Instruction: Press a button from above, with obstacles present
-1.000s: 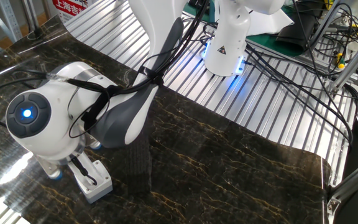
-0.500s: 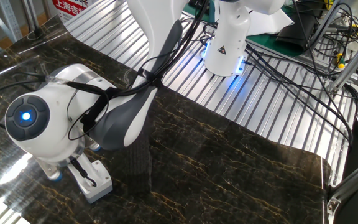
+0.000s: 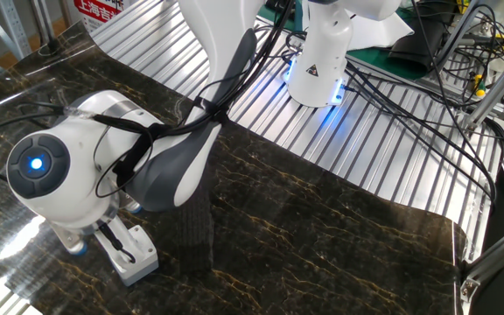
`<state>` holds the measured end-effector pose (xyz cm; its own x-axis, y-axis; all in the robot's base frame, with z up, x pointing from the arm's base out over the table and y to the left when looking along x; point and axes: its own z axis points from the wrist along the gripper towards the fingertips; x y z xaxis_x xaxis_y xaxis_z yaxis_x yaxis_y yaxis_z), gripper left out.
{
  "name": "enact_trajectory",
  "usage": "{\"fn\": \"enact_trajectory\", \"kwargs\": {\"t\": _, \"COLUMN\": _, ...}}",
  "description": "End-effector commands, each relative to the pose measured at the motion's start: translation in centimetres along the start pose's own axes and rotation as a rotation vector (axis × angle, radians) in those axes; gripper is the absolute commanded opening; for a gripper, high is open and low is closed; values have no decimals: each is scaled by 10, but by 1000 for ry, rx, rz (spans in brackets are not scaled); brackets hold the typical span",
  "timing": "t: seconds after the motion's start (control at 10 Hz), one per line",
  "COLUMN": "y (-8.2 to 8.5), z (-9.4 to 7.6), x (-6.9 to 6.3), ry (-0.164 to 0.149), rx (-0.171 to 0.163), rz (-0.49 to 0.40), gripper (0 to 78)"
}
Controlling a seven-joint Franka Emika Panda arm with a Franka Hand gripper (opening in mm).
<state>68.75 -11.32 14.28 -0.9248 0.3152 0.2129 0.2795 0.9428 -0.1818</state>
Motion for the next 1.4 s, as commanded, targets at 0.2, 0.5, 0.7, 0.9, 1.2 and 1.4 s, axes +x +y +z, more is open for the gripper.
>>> {"fn": "enact_trajectory", "kwargs": {"t": 0.2, "y": -9, "z": -18, "x": 11, "ry": 20, "rx": -1, "rz": -16, "gripper": 774}}
{"fn": "enact_trajectory", "kwargs": {"t": 0.5, "y": -12, "z": -31, "x": 18, "ry": 1, "rx": -1, "rz": -24, "gripper": 774}}
{"fn": "enact_trajectory", "kwargs": {"t": 0.7, "y": -13, "z": -43, "x": 25, "ry": -13, "rx": -7, "rz": -39, "gripper": 774}}
{"fn": "enact_trajectory", "kwargs": {"t": 0.9, "y": -12, "z": -54, "x": 34, "ry": -25, "rx": -10, "rz": -37, "gripper": 774}}
{"fn": "enact_trajectory", "kwargs": {"t": 1.2, "y": -9, "z": -71, "x": 53, "ry": -75, "rx": -26, "rz": -27, "gripper": 774}}
{"fn": "enact_trajectory", "kwargs": {"t": 1.4, "y": -8, "z": -80, "x": 64, "ry": -104, "rx": -34, "rz": -27, "gripper": 774}}
